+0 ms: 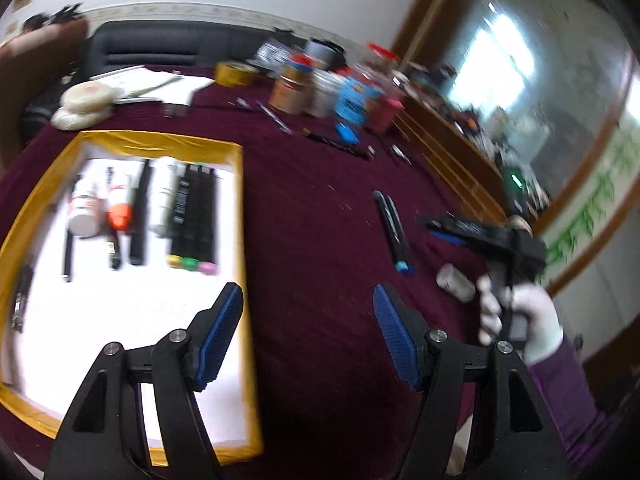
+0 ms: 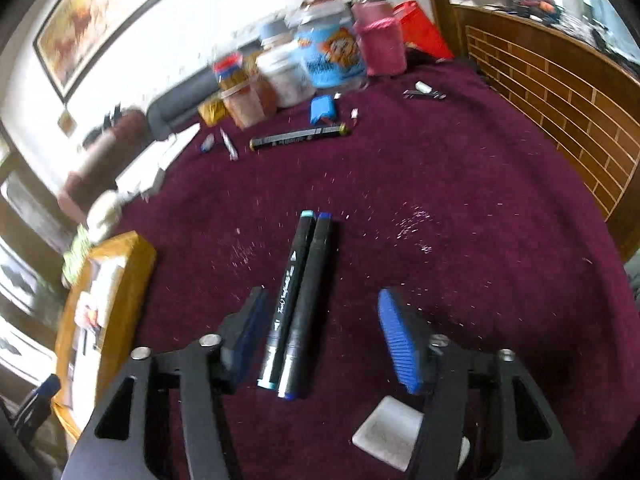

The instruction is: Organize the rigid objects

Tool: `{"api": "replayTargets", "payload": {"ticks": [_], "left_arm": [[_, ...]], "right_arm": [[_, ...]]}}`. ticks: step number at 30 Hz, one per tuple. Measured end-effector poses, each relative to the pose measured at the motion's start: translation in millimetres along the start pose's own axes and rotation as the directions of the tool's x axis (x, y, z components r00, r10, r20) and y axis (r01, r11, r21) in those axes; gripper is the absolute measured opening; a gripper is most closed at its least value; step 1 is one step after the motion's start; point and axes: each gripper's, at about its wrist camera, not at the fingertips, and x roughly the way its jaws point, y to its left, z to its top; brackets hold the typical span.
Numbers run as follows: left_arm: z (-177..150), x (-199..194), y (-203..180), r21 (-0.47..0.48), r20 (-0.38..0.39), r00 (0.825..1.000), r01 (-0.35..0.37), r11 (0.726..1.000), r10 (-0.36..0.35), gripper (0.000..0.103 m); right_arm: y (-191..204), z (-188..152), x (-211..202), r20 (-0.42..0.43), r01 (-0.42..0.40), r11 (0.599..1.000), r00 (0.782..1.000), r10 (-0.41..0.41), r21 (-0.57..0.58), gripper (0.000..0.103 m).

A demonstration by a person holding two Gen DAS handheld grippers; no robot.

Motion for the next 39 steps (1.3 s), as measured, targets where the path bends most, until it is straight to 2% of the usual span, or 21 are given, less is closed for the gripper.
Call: {"api": "replayTargets", "payload": {"ticks": [3, 6, 10, 17, 23, 27, 29, 32, 34, 39], "left_arm": [[-6, 7, -18, 0.049, -0.035, 0.999, 0.005, 0.999, -0.004, 0.067], [-10, 8, -25, 0.063, -0.050, 0.999, 0.003, 0.998, 0.000, 0.067], [-13, 9, -28, 0.069, -0.054, 0.998, -0.009, 0.998, 0.013, 0.067], [-15, 24, -27, 0.042, -0.099, 0.995, 0.005, 0.999, -0.001, 0.067], [-19, 25, -35, 0.062, -0.105, 0.994, -0.004, 0.998, 0.011, 0.067], [-19, 25, -41, 0.107, -0.086, 0.993, -0.074, 0.991, 0.084, 0.067], [-18, 27, -44, 0.140, -0.075, 0.987, -0.131, 0.981, 0.142, 0.067], [-21, 29, -50, 0.191, -0.068, 0.974, -0.200, 0.961, 0.217, 0.067], [-23, 31, -52, 0.221, -0.061, 0.965, -0.237, 0.946, 0.256, 0.067], [-23, 37, -54, 0.265, -0.059, 0.952, -0.277, 0.924, 0.302, 0.067]], "right_arm": [[9, 1, 19, -0.043, 0.036, 0.998, 0.998, -0.038, -0.051, 0.028], [13, 1, 38, -0.078, 0.080, 0.994, 0.993, -0.086, -0.081, 0.024], [10, 0, 45, -0.098, 0.112, 0.991, 0.988, -0.119, -0.076, 0.021], [18, 4, 51, -0.108, 0.144, 0.981, 0.981, -0.159, -0.129, 0.021], [22, 3, 52, -0.113, 0.156, 0.975, 0.978, -0.175, -0.159, 0.021], [25, 3, 54, -0.113, 0.177, 0.967, 0.973, -0.199, -0.181, 0.021], [26, 3, 54, -0.112, 0.181, 0.966, 0.973, -0.203, -0.184, 0.020], [24, 1, 51, -0.112, 0.183, 0.967, 0.972, -0.205, -0.176, 0.013], [23, -2, 49, -0.113, 0.176, 0.968, 0.974, -0.198, -0.177, 0.013], [22, -11, 42, -0.122, 0.169, 0.969, 0.974, -0.193, -0.182, 0.013]]}}
